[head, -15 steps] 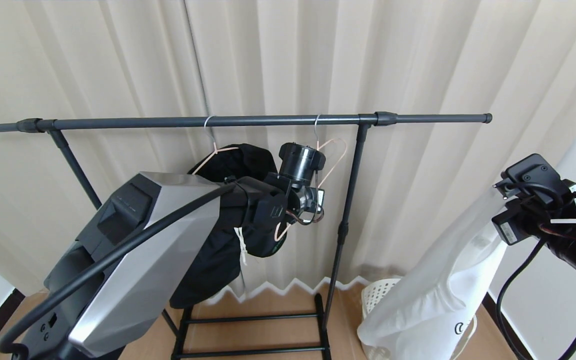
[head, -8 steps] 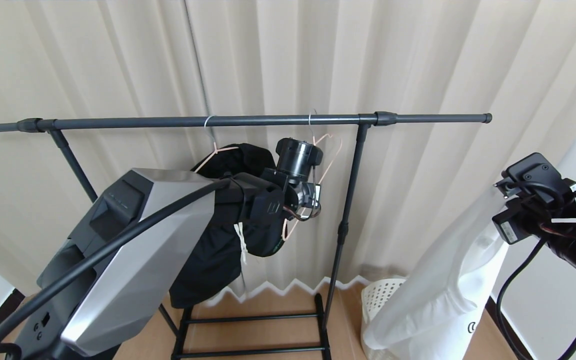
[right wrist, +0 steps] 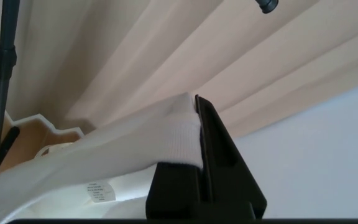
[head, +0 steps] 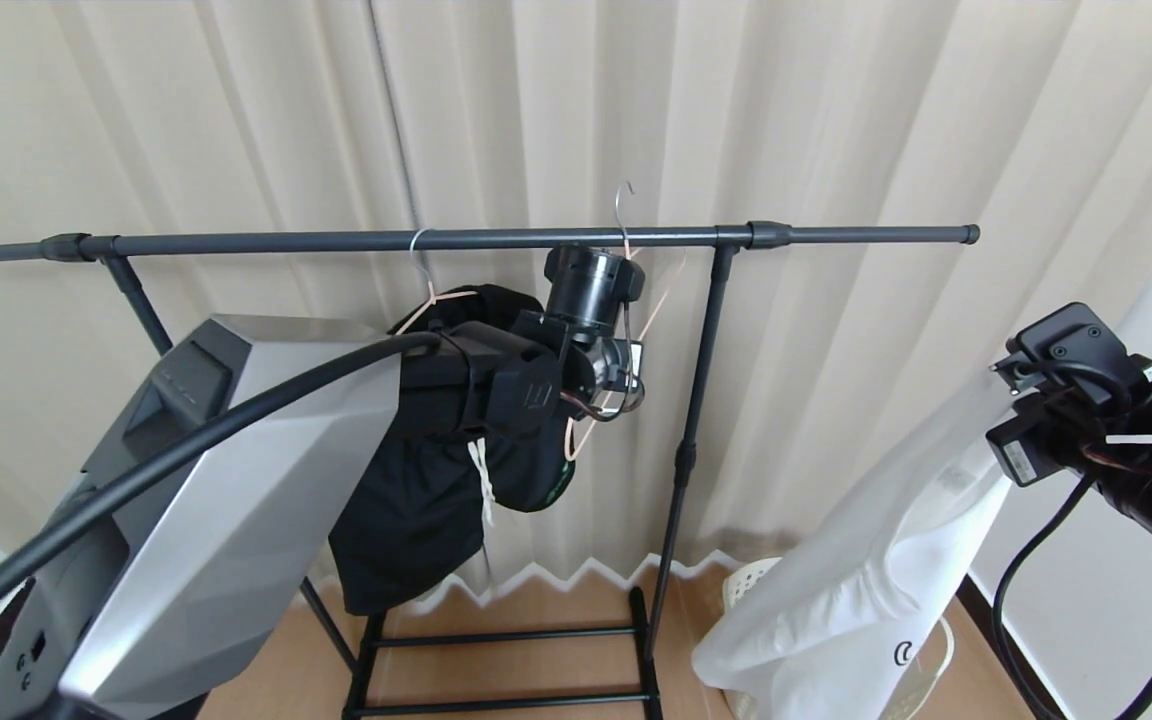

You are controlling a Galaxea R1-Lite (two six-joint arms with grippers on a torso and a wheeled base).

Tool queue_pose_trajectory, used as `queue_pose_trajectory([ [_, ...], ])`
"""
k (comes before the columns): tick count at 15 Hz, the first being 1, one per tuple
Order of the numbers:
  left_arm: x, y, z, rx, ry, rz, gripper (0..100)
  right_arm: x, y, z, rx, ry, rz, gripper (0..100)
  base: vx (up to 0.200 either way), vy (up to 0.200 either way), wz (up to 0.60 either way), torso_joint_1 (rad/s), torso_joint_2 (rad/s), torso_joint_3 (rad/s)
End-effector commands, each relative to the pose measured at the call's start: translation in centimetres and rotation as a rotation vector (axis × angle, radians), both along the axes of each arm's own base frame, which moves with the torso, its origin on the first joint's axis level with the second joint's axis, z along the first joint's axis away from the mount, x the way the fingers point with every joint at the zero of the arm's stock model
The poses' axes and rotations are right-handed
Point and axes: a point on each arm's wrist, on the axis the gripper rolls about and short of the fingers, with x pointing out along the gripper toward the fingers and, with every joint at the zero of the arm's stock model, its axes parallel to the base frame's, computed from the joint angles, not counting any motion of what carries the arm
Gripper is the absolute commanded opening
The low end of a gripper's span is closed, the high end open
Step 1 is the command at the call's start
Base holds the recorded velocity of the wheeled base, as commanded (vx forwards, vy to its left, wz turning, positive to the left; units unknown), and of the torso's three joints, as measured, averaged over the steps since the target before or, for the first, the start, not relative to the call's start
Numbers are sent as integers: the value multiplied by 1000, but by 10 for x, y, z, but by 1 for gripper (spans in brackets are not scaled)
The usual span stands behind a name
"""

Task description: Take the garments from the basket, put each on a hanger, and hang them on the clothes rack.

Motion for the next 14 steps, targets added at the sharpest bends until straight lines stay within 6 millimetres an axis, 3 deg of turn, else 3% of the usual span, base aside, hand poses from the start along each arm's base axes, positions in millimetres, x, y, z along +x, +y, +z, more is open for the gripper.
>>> queue_pose_trajectory([
  [1, -10, 5, 12, -4, -5, -4, 0, 0, 0, 1, 0, -3, 2, 0, 0, 0, 0, 0, 0, 0],
  [12, -65, 33, 19, 45, 42, -35, 0, 0, 6, -1, -1, 5, 22, 0, 0, 0, 0, 0, 0, 0],
  [14, -89, 44, 23, 43, 32, -53, 0, -2, 16, -2, 2, 8, 64, 0, 0, 0, 0, 0, 0, 0],
])
